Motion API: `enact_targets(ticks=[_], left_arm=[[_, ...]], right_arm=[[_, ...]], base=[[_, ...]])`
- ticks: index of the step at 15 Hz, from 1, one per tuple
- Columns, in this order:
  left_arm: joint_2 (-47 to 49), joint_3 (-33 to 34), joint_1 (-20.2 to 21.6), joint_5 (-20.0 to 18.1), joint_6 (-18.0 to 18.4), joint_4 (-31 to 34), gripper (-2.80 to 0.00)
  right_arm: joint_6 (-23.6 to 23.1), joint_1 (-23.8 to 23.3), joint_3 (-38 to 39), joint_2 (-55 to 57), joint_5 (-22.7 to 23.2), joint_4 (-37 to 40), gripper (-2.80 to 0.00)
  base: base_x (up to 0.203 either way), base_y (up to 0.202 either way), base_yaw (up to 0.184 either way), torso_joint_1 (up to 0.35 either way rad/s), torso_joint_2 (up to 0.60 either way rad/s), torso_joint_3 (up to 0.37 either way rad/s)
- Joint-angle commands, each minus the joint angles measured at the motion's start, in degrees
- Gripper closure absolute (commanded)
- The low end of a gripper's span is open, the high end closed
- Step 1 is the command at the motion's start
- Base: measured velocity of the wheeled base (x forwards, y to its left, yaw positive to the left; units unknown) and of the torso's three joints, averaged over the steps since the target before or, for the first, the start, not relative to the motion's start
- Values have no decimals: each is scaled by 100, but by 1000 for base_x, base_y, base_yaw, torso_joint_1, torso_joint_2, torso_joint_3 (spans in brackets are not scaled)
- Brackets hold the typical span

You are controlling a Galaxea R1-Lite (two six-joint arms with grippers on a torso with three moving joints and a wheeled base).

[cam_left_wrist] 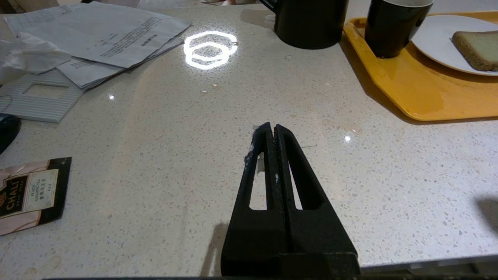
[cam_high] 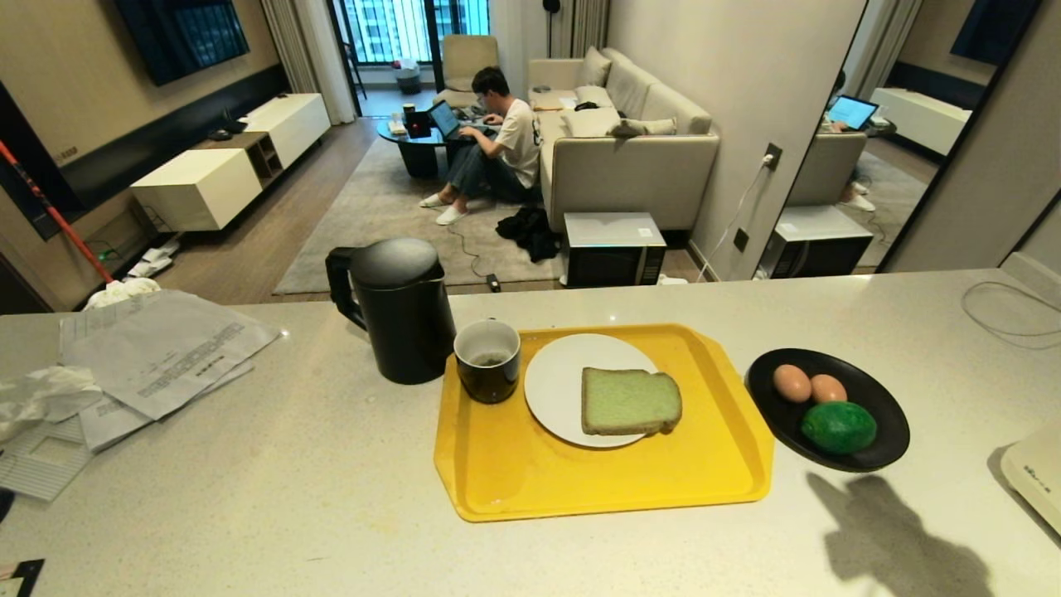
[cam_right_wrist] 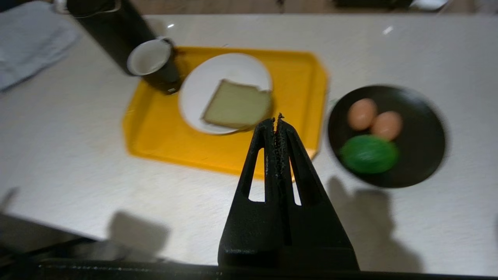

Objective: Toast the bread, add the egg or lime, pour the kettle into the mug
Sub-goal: Pick up the bread slice

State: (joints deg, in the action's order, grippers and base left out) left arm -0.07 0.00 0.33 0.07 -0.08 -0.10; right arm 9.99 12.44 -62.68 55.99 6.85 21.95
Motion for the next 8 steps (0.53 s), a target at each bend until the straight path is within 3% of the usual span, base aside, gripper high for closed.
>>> enact_targets(ticks=[1, 6, 8], left_arm=[[-1, 0, 2, 1, -1, -7, 0], [-1, 0, 2, 10, -1, 1, 0], [-1, 0, 2, 1, -1, 1, 0]], right_arm=[[1008, 487, -481, 611, 8, 414, 0], [1864, 637, -1022, 1341, 374, 777, 0], [2314, 565, -1135, 1460, 812, 857, 0]], base=[[0, 0, 0, 0, 0, 0], [0, 0, 0, 0, 0, 0], [0, 0, 0, 0, 0, 0]])
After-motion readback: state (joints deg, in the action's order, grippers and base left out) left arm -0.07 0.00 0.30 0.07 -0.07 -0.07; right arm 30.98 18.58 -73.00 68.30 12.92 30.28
